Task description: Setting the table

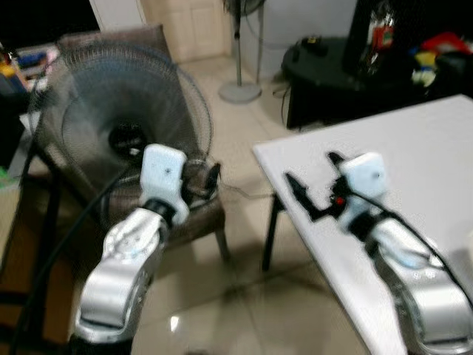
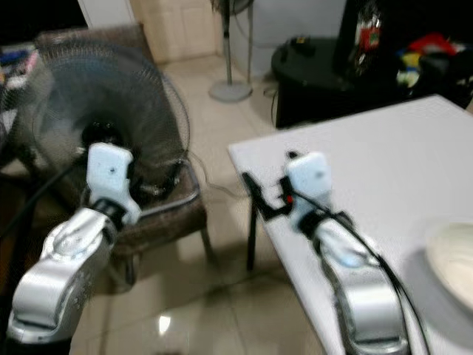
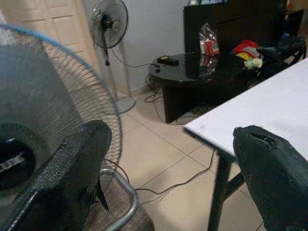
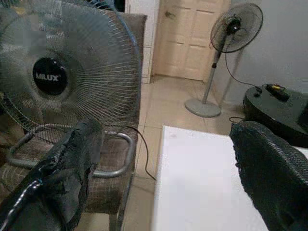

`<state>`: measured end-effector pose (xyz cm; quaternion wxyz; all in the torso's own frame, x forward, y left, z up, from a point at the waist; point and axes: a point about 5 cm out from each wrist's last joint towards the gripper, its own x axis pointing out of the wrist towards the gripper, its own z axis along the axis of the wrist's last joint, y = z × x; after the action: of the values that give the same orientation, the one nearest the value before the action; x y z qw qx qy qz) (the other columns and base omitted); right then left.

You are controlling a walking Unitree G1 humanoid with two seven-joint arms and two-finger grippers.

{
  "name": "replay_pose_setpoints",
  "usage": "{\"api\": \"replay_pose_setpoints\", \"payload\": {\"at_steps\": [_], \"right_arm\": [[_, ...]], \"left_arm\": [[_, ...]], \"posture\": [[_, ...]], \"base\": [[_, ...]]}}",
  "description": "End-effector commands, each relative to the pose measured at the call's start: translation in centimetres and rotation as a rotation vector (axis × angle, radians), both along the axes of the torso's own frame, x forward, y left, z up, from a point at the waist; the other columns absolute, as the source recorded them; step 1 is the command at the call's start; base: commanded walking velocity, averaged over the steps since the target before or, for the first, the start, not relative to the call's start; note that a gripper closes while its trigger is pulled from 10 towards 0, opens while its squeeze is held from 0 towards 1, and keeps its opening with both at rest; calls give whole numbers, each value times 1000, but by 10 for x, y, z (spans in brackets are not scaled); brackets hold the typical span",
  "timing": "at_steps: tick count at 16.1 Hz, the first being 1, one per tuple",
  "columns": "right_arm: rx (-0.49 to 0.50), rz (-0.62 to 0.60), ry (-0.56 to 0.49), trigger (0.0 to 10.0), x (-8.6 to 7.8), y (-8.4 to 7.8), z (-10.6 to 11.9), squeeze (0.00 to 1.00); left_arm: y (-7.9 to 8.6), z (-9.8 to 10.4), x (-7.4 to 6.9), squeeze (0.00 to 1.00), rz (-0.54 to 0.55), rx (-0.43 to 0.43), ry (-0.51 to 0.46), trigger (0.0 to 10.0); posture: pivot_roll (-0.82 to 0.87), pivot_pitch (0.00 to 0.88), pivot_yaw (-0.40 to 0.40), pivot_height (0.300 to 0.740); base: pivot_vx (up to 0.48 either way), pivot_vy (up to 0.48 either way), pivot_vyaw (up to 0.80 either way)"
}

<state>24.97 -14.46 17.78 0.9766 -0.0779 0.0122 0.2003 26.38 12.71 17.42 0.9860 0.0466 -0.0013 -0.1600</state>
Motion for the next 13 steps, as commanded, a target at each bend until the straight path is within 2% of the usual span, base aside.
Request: {"api": "replay_pose_setpoints", "payload": {"at_steps": [1, 8, 13], "right_arm": [[25, 29, 21, 10000, -1, 7, -3, 1000], [16, 17, 8, 10000, 2, 6, -5, 1000], [82, -48, -43, 10000, 6, -2, 4, 1000]], "left_arm": [[9, -4, 0, 0, 32, 19, 26, 10000], [10, -4, 1, 0, 22, 34, 27, 10000], [8, 0, 3, 0, -1, 56, 14, 10000]], "posture": [[68, 0, 59, 740], [71, 0, 67, 740], [74, 0, 79, 740]], "base": [[0, 394, 0], [0, 393, 0], [0, 393, 0]]}}
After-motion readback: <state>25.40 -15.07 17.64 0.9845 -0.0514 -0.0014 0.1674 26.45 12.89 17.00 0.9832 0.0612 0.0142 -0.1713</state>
